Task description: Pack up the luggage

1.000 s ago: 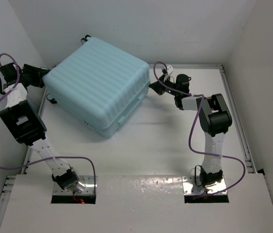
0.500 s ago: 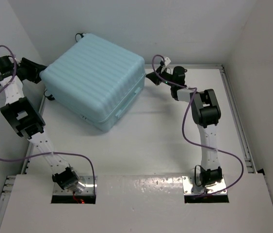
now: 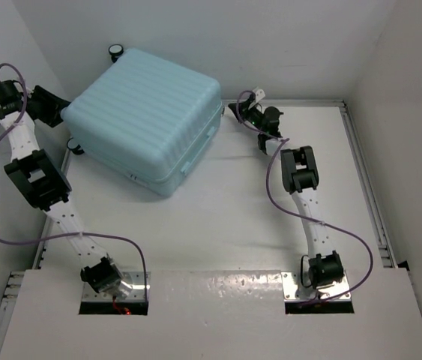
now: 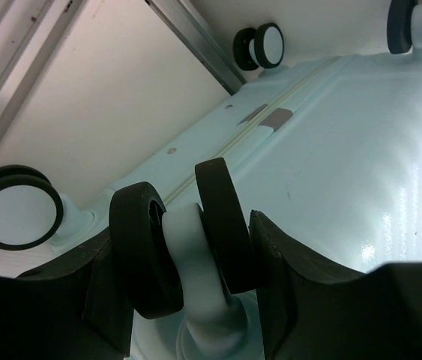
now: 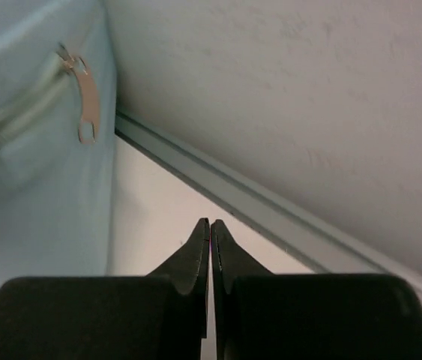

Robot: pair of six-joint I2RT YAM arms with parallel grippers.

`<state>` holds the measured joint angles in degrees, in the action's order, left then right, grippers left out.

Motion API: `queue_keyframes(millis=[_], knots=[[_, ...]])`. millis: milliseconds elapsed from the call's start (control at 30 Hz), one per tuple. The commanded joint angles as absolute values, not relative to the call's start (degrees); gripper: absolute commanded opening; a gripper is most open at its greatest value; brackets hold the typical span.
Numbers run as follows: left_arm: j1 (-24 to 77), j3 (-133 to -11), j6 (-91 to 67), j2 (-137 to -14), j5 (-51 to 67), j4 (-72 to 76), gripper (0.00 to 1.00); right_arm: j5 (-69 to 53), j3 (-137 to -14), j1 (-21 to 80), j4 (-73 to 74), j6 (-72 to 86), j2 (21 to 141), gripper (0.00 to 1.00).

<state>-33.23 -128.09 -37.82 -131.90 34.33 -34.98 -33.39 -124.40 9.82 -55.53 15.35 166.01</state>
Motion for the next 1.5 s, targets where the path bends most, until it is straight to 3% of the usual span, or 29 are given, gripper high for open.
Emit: queue_keyframes(millis=[0,167,233,267,300,333,367,433,467,533,633,900,1000,1033,1133,1233,1300,1467], knots=[[-26.6,-127.4,-18.6,-138.9,20.7,-23.1,0.00,-30.2,-127.0,10.6,-61.9,19.2,167.3,0.00],[-24.8,-126.7,-18.1,-139.0,19.3,-23.6,0.00,-29.4,-127.5,13.2,-67.9,24.1,169.6,0.00],[-24.8,-126.2,-18.1,-138.2,21.1,-23.1,0.03,-28.6,-122.6,14.0,-69.9,26.8,167.6,0.04],[-24.8,-126.2,-18.1,-136.7,24.1,-22.6,0.38,-28.5,-120.5,13.9,-71.1,27.3,166.7,0.10],[-24.8,-126.2,-18.1,-135.9,25.9,-22.1,0.50,-28.7,-118.5,13.6,-71.0,28.3,162.5,0.17],[-24.8,-125.7,-18.1,-135.0,27.2,-22.1,0.58,-28.9,-113.4,13.8,-70.2,29.3,161.3,0.33],[-24.8,-124.6,-18.1,-132.7,29.6,-21.5,0.69,-29.0,-112.8,13.8,-68.8,31.2,159.5,0.40],[-24.8,-123.1,-18.1,-130.1,31.3,-21.5,0.78,-29.8,-115.3,13.6,-66.0,34.4,159.5,0.50],[-25.7,-120.3,-18.1,-126.6,31.3,-20.8,0.85,-29.4,-116.4,14.4,-63.1,35.2,160.3,0.52],[-27.8,-115.9,-18.1,-122.2,31.9,-16.2,0.90,-28.1,-119.3,15.0,-61.0,36.8,160.6,0.55],[-31.6,-110.0,-18.6,-115.5,31.3,-14.2,0.93,-29.0,-117.1,17.8,-61.0,40.6,158.3,0.57],[-40.6,-98.6,-23.0,-101.3,28.9,-16.1,0.99,-44.2,-95.2,27.1,-78.4,55.6,142.6,0.52],[-41.1,-102.4,-18.3,-98.5,31.4,-21.1,1.00,-48.8,-82.5,29.3,-81.5,58.1,136.9,0.50],[-40.6,-105.3,-14.2,-98.5,33.5,-29.2,1.00,-49.5,-80.3,30.1,-81.6,58.4,133.8,0.49],[-35.6,-114.2,6.1,-99.3,41.4,-50.1,0.93,-52.0,-69.5,31.6,-81.4,58.0,124.1,0.49],[-25.2,-116.5,28.5,-97.0,40.1,-70.3,0.84,-52.8,-60.0,31.4,-77.3,52.2,116.5,0.49],[-16.6,-109.0,40.8,-93.1,36.5,-74.3,0.80,-51.8,-54.6,30.2,-69.0,49.3,113.8,0.51],[-7.5,-92.6,44.1,-77.5,27.8,-65.2,0.78,-48.7,-50.8,20.6,-52.1,34.6,103.3,0.52]])
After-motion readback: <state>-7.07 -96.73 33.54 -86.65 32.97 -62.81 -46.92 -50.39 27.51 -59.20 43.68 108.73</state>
